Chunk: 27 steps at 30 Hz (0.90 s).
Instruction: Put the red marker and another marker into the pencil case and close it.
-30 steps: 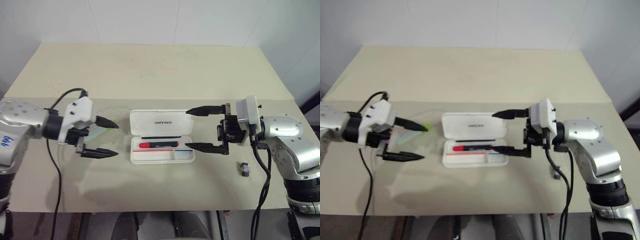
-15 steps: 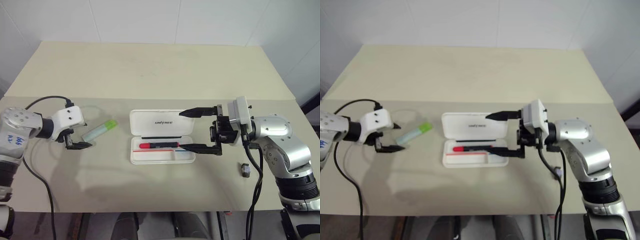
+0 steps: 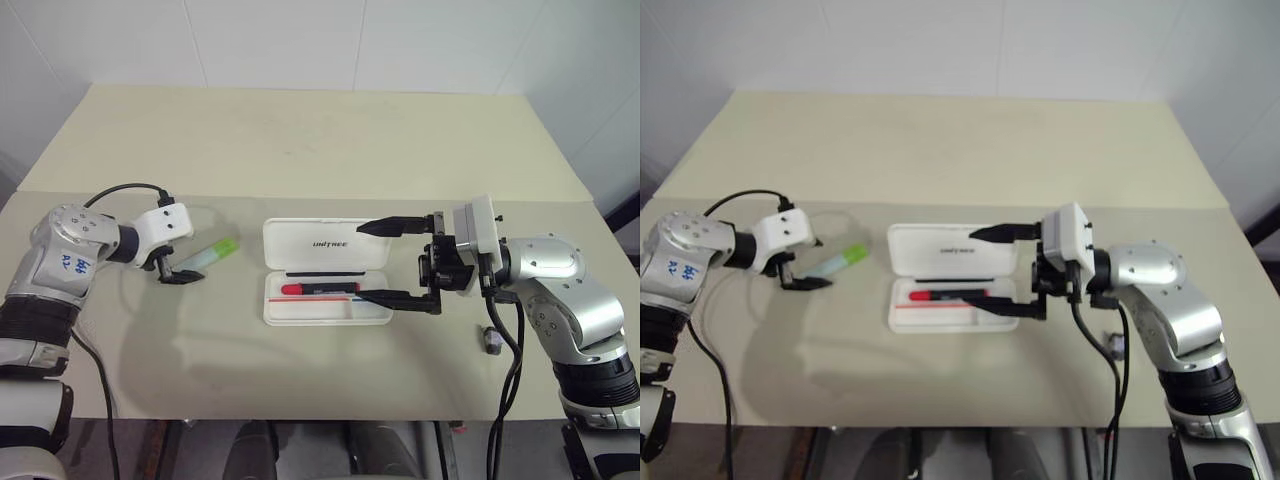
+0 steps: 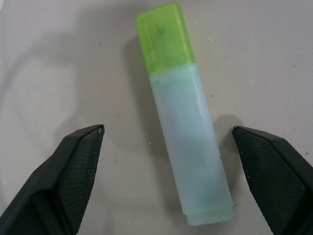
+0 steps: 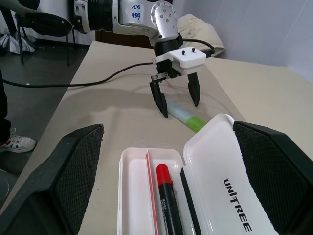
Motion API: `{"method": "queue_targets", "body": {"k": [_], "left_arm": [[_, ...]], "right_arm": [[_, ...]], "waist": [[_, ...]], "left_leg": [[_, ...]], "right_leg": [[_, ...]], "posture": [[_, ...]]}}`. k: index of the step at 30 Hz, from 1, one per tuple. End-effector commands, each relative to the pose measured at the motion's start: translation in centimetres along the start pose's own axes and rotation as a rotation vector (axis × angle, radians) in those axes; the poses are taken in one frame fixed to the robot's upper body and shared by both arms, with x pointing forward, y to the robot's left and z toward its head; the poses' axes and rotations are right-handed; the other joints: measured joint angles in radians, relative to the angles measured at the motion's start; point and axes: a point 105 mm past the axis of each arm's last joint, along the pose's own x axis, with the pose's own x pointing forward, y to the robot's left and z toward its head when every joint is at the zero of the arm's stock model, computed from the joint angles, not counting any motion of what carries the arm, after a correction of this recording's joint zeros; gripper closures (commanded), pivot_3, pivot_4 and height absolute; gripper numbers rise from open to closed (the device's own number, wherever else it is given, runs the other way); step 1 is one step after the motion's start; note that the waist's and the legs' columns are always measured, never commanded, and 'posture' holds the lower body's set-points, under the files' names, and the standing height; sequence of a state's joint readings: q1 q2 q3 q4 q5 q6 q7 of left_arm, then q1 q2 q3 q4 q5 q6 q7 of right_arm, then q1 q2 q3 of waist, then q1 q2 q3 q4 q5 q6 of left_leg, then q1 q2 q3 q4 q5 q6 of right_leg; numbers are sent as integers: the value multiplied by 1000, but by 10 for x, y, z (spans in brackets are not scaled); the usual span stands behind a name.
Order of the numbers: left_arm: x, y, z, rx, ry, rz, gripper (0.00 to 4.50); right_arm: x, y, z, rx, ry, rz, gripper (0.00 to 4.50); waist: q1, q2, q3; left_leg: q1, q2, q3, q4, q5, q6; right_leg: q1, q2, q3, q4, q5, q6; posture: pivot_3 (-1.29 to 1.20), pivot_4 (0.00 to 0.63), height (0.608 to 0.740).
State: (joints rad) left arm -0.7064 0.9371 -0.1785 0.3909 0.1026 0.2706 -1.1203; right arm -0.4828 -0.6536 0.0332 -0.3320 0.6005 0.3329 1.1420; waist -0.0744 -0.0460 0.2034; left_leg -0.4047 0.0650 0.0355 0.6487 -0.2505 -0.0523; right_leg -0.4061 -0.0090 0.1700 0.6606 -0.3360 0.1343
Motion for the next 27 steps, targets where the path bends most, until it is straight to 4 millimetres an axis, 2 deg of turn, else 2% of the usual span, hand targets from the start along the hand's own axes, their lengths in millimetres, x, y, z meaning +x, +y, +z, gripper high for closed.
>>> {"method": "queue_targets", "body": {"k": [1, 8, 15, 18, 22, 27], "left_arm": [[2, 2, -4, -3, 45, 31, 1160], [2, 2, -4, -12, 33, 37, 3403], [-2, -4, 10, 63, -55, 1, 3432], [-19, -7, 18, 113, -107, -28, 3432], [-44, -15, 17, 169, -101, -77, 3432], [-65, -37, 24, 203, -133, -192, 3432]], "right_arm": [[-4, 0, 10, -38, -18, -10, 0], [-5, -1, 10, -44, -12, -15, 0], [-8, -4, 8, -49, 1, -23, 0], [-11, -5, 6, -50, 12, -34, 0], [-18, -6, 5, -38, 22, -49, 0], [-26, -6, 2, -32, 40, -72, 0]], "waist": [[0, 0, 0], [-8, 0, 0], [-7, 0, 0], [-7, 0, 0], [-11, -1, 0], [-11, -1, 0]], "left_leg": [[0, 0, 0, 0, 1, 1], [0, 0, 0, 0, 3, 3], [0, 0, 0, -1, 3, 3], [-2, 0, 0, -2, 3, 2], [-4, 1, 0, -3, 3, 1], [-3, 2, 1, -6, 2, 2]], "right_leg": [[0, 0, 0, 0, 1, 0], [0, 0, 0, 0, 4, -1], [0, 0, 0, -1, 4, -1], [-1, 0, 0, -2, 4, -1], [-4, 0, 0, -3, 4, -1], [-4, 0, 0, -4, 2, -3]], "posture": [[0, 150, 740], [0, 150, 740], [0, 150, 740], [0, 150, 740], [0, 150, 740], [0, 150, 740]]}}
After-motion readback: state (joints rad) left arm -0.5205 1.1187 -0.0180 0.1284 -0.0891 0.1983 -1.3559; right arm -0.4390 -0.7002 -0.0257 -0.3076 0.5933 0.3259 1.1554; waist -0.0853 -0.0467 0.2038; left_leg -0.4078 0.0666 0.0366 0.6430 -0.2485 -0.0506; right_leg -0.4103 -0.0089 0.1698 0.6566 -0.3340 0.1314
